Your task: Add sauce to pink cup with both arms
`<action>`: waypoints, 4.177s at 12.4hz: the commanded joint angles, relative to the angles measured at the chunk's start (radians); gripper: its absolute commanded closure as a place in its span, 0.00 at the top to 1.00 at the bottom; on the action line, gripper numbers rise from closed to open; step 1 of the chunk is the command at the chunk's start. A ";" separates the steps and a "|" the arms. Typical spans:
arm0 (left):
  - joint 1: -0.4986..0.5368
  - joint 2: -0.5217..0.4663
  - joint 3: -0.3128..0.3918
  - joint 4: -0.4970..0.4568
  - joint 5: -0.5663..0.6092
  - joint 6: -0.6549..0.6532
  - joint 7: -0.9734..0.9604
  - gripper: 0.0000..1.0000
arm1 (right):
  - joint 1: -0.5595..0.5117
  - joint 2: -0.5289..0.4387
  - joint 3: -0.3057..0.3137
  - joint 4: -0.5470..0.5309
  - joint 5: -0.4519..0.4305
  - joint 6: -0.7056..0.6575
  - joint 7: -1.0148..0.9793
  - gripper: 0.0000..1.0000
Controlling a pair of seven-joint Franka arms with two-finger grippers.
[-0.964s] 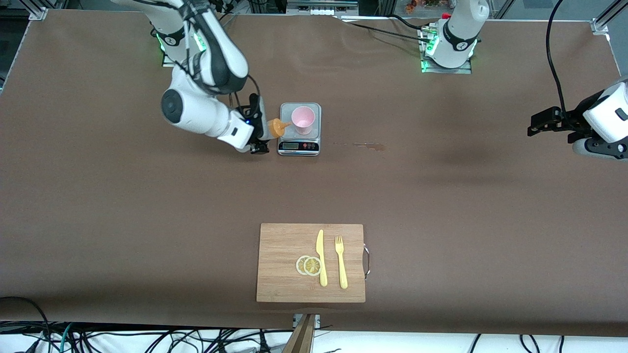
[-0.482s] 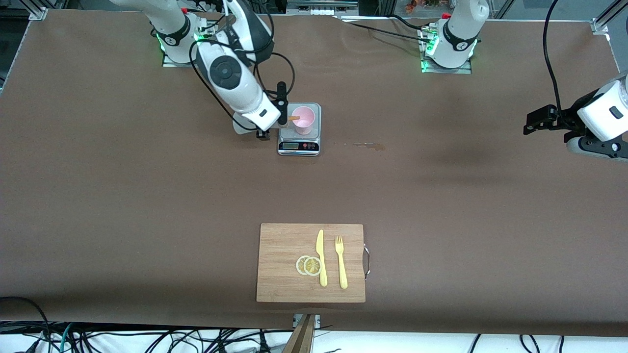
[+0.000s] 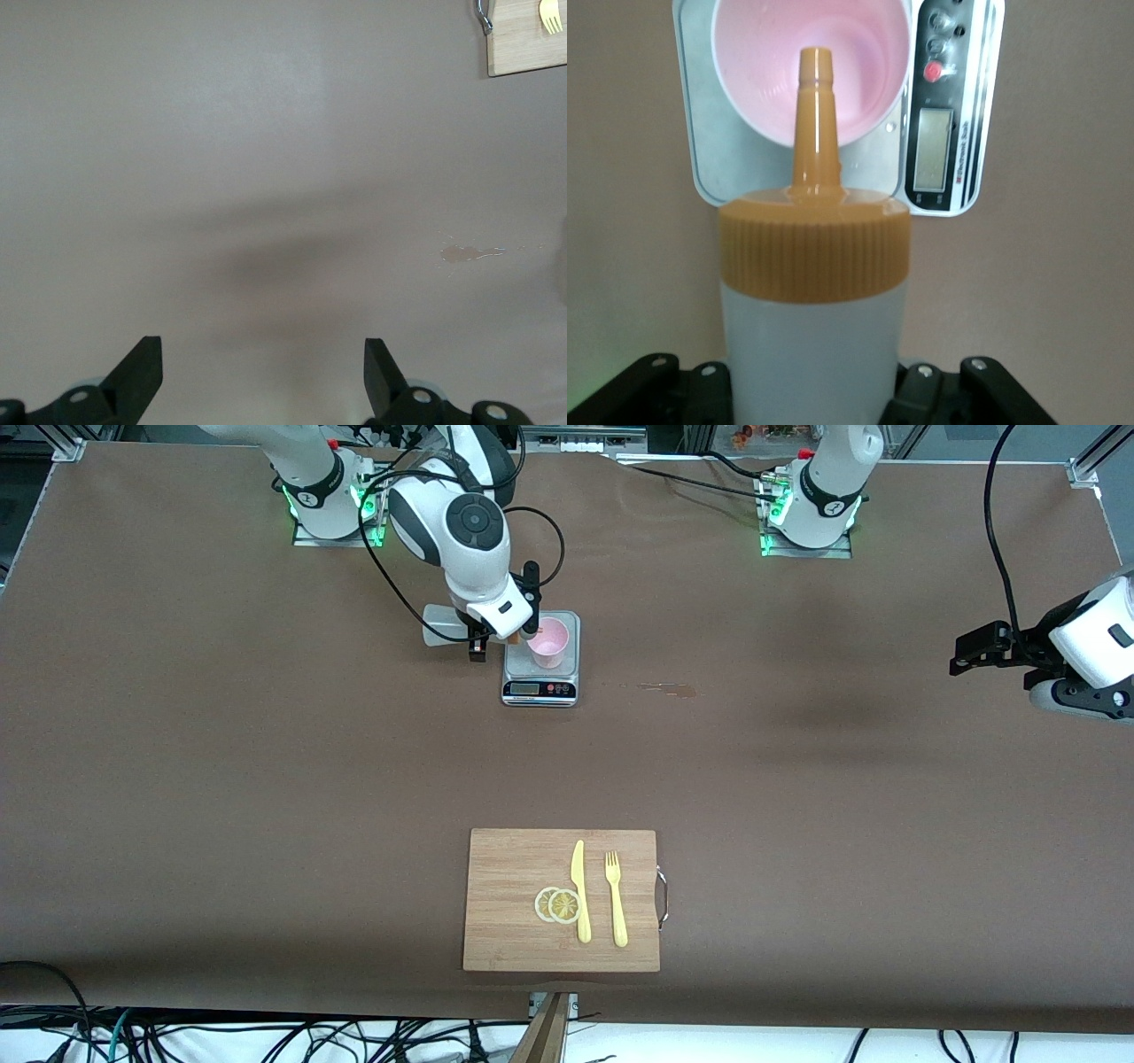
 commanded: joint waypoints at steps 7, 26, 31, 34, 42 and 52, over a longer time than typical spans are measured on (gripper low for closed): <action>-0.002 0.024 0.001 0.044 0.017 -0.038 0.021 1.00 | 0.033 0.030 0.031 0.083 -0.130 -0.160 0.119 0.11; -0.005 0.024 -0.001 0.047 0.013 -0.040 0.021 1.00 | -0.125 -0.016 0.036 0.235 -0.008 -0.347 -0.015 0.14; -0.005 0.024 -0.001 0.047 0.008 -0.040 0.021 1.00 | -0.376 -0.061 0.036 0.236 0.262 -0.350 -0.381 0.15; -0.005 0.024 -0.001 0.047 0.008 -0.040 0.021 1.00 | -0.516 -0.047 0.031 0.238 0.475 -0.355 -0.670 0.15; -0.005 0.026 -0.001 0.047 0.008 -0.040 0.021 1.00 | -0.846 0.216 -0.031 0.244 0.845 -0.580 -1.418 0.15; -0.005 0.026 -0.001 0.047 0.007 -0.040 0.021 1.00 | -1.087 0.574 -0.072 0.336 0.913 -0.948 -1.997 0.36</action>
